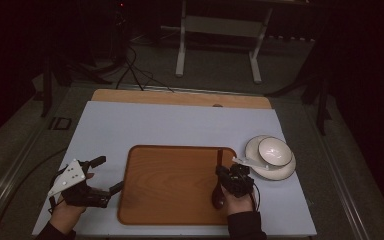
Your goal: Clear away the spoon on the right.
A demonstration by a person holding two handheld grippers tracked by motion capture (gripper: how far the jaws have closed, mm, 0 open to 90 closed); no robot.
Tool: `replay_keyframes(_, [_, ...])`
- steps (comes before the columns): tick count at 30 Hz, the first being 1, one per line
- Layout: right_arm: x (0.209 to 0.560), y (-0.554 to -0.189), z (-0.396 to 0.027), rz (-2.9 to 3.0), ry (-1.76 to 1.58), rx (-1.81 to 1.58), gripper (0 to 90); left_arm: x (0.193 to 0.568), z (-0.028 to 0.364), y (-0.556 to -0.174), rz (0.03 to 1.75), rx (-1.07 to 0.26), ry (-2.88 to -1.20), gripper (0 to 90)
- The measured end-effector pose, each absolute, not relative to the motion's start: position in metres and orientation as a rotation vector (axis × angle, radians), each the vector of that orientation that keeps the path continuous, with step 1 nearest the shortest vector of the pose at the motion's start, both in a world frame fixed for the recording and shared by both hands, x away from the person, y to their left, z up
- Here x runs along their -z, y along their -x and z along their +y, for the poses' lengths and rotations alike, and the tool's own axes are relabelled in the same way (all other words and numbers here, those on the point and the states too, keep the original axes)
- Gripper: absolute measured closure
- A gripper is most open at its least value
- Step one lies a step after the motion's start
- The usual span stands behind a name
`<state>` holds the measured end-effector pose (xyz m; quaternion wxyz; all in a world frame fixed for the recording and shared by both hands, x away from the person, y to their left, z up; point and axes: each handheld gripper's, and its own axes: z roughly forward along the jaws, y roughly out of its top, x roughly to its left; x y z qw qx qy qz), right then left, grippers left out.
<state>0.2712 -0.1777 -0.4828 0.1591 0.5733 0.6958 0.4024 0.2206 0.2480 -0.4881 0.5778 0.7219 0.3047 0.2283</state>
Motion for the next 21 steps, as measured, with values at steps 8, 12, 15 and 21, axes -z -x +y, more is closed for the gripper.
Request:
replay_keyframes(8, [0.499,-0.278,-0.18,1.952,-1.722,-1.121,79.5,0.488,0.247,-0.221,0.707,-0.532,-1.694,1.6])
replay_keyframes(12, [0.506,-0.283,-0.181,1.928,-1.764,-1.11,79.4,0.488,0.247,-0.22,0.705,-0.533,-1.696,1.6])
replay_keyframes(15, [0.51,-0.287,-0.18,1.931,-1.77,-1.1,79.4,0.488,0.247,-0.22,0.704,-0.533,-1.696,1.6])
replay_keyframes(21, [0.516,-0.291,-0.18,1.914,-1.807,-1.102,79.3,0.488,0.247,-0.22,0.702,-0.533,-1.697,1.6])
